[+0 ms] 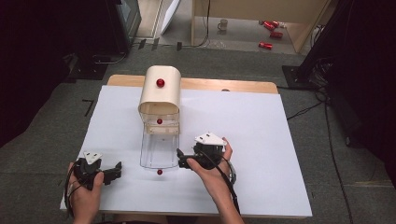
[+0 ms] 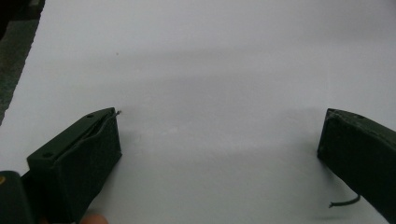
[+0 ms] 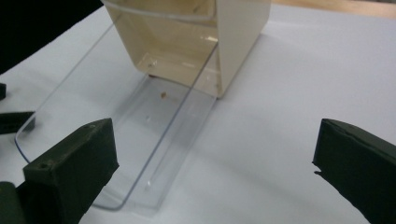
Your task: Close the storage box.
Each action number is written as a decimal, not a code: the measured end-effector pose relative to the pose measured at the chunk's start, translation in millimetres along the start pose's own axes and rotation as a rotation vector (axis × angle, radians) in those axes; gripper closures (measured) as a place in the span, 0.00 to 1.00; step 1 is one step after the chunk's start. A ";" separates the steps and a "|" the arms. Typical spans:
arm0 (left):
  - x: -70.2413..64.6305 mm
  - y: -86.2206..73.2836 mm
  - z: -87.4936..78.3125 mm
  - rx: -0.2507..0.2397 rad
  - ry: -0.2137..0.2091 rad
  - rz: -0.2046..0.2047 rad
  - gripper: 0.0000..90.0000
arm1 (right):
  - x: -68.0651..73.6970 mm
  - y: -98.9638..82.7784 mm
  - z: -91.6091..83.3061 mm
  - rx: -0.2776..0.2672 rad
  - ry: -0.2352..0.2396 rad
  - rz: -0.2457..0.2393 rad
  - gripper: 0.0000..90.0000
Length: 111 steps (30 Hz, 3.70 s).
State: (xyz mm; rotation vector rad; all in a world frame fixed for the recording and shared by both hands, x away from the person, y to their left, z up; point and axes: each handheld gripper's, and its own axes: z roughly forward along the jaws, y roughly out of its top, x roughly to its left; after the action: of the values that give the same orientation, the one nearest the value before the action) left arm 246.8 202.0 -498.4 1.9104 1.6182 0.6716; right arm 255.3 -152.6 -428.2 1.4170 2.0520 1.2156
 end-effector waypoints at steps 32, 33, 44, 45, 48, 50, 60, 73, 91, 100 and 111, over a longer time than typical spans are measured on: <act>-0.1 0.5 0.3 0.001 0.000 -0.001 0.00 | 75.5 -76.7 20.7 0.090 0.085 -0.008 0.00; -0.1 0.5 0.3 0.001 0.000 -0.001 0.00 | 78.3 -77.2 21.9 0.096 0.080 -0.010 0.00; -0.1 0.5 0.4 0.000 0.000 -0.002 0.00 | 91.2 -81.4 31.8 0.060 0.063 0.045 0.59; -0.2 0.5 0.5 0.000 0.000 -0.003 0.00 | 92.0 -81.4 32.3 0.063 0.065 0.052 0.62; -0.2 0.5 0.5 0.000 0.000 -0.003 0.00 | 92.9 -80.7 33.9 0.053 0.075 0.066 0.72; -0.2 0.5 0.5 0.000 0.000 -0.004 0.00 | 93.8 -79.6 34.3 0.047 0.077 0.073 0.78; -0.2 0.5 0.4 0.000 0.000 -0.003 0.00 | 94.9 -65.9 32.4 0.026 0.076 0.066 0.84; -0.1 0.5 0.3 0.002 -0.001 -0.002 0.00 | 83.6 -34.5 48.3 0.010 0.054 0.061 0.84; -0.2 0.5 0.4 0.000 0.000 -0.003 0.00 | 61.6 -3.5 90.0 0.003 0.009 0.072 0.84; -0.2 0.5 0.4 0.001 -0.001 -0.003 0.00 | 55.2 5.3 101.2 -0.009 -0.006 0.062 0.84; -0.1 0.6 0.4 0.001 0.000 -0.003 0.00 | 50.4 6.1 106.9 -0.008 0.006 0.053 0.82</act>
State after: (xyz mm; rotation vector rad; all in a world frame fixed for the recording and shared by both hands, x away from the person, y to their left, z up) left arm 247.4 201.7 -498.3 1.9080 1.6209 0.6694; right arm 311.8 -59.7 -474.9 1.4752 2.0234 1.2490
